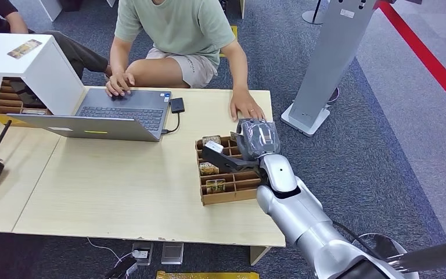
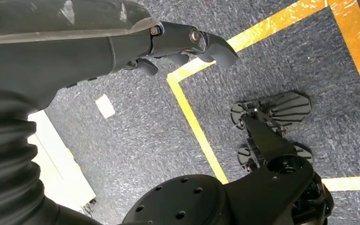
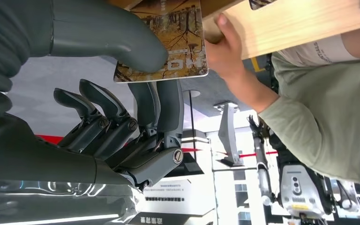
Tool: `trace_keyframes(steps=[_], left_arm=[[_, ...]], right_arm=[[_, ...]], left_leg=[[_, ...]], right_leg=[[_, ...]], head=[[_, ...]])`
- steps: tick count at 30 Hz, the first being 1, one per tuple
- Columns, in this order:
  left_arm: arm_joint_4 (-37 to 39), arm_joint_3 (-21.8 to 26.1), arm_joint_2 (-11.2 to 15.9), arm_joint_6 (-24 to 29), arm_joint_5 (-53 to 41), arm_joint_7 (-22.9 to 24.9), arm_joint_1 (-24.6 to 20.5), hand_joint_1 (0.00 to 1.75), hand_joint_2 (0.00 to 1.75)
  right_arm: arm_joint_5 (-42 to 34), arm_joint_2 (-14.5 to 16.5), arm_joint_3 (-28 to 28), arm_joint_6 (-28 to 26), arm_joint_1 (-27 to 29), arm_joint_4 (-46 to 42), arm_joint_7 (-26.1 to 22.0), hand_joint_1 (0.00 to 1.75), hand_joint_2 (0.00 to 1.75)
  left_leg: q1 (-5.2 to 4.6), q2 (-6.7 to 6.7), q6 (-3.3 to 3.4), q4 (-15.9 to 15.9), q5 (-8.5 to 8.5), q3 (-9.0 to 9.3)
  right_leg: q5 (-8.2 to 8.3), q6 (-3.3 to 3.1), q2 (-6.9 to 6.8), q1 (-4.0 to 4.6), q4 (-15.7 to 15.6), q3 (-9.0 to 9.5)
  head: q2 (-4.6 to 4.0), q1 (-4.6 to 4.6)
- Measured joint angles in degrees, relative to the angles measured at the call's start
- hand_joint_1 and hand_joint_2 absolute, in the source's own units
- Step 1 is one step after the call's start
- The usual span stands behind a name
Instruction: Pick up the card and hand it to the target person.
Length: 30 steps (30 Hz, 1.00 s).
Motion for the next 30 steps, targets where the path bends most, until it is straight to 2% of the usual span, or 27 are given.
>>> trace_keyframes(steps=[6, 10, 19, 30], left_arm=[[0.0, 0.0, 0.0, -0.3, -0.4, -0.2, 0.1, 0.0, 1.75], [0.0, 0.1, 0.0, -0.8, -0.6, -0.3, 0.1, 0.0, 1.75], [0.0, 0.2, 0.0, -0.5, -0.6, -0.3, 0.3, 0.0, 1.75], [-1.3, 0.2, 0.1, 1.1, -0.2, 0.1, 0.7, 0.0, 1.75]], right_arm=[[-0.8, -1.7, -1.3, 0.8, 1.9, -7.5, 0.5, 1.72, 1.75], [-1.3, -3.6, -2.7, 2.7, 3.9, -15.0, -0.2, 1.56, 1.75], [-7.4, -7.4, -6.3, 6.3, 6.5, -31.9, -2.9, 1.6, 1.75], [-4.7, -8.9, -6.1, 6.4, 5.3, -43.5, -6.6, 1.62, 1.75]], left_leg=[[0.0, 0.0, 0.0, 0.0, 0.0, 0.01], [0.0, 0.0, 0.0, 0.0, 0.0, 0.01], [0.0, 0.0, 0.0, 0.0, 0.0, 0.01], [0.0, -0.01, 0.0, 0.0, 0.0, -0.01]], right_leg=[[0.0, 0.0, 0.0, 0.0, 0.0, 0.0], [0.0, 0.0, 0.0, 0.0, 0.0, 0.0], [0.0, 0.0, 0.0, 0.0, 0.0, -0.01], [0.0, 0.0, 0.01, 0.0, 0.0, 0.01]], head=[[0.0, 0.0], [-0.01, -0.01], [-0.01, -0.01], [0.0, 0.01]])
